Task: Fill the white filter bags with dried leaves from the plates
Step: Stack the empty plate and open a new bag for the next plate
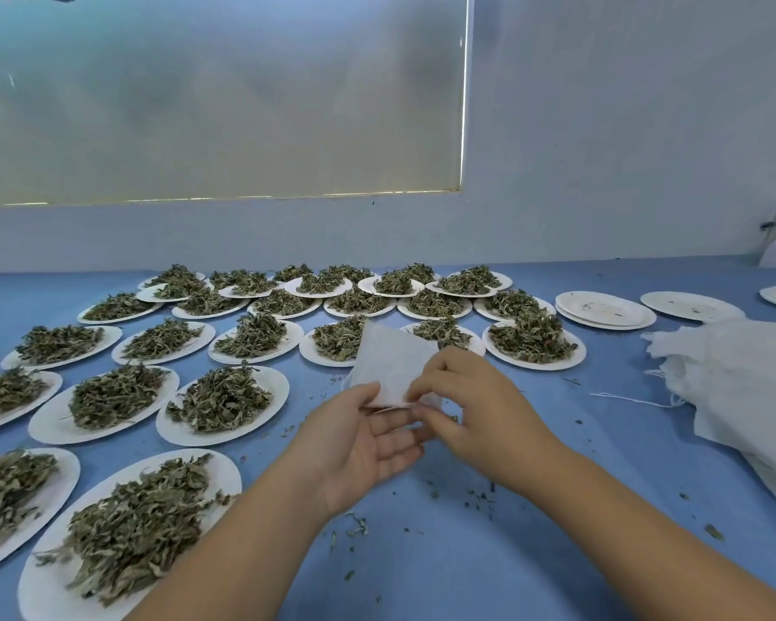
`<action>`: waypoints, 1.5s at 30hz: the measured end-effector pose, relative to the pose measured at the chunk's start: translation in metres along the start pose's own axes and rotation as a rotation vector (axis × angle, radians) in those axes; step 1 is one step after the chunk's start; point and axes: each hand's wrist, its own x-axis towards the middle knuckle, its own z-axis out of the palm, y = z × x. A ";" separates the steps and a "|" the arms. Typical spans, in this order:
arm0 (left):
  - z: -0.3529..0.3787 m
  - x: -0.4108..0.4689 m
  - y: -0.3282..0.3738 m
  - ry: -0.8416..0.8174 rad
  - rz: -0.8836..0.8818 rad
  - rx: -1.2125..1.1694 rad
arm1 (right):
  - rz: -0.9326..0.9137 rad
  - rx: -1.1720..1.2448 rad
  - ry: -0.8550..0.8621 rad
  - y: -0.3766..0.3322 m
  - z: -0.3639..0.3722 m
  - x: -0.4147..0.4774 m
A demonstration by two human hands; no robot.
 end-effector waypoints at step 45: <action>-0.073 -0.045 0.035 0.433 0.672 1.243 | 0.260 0.490 0.032 -0.026 0.044 0.062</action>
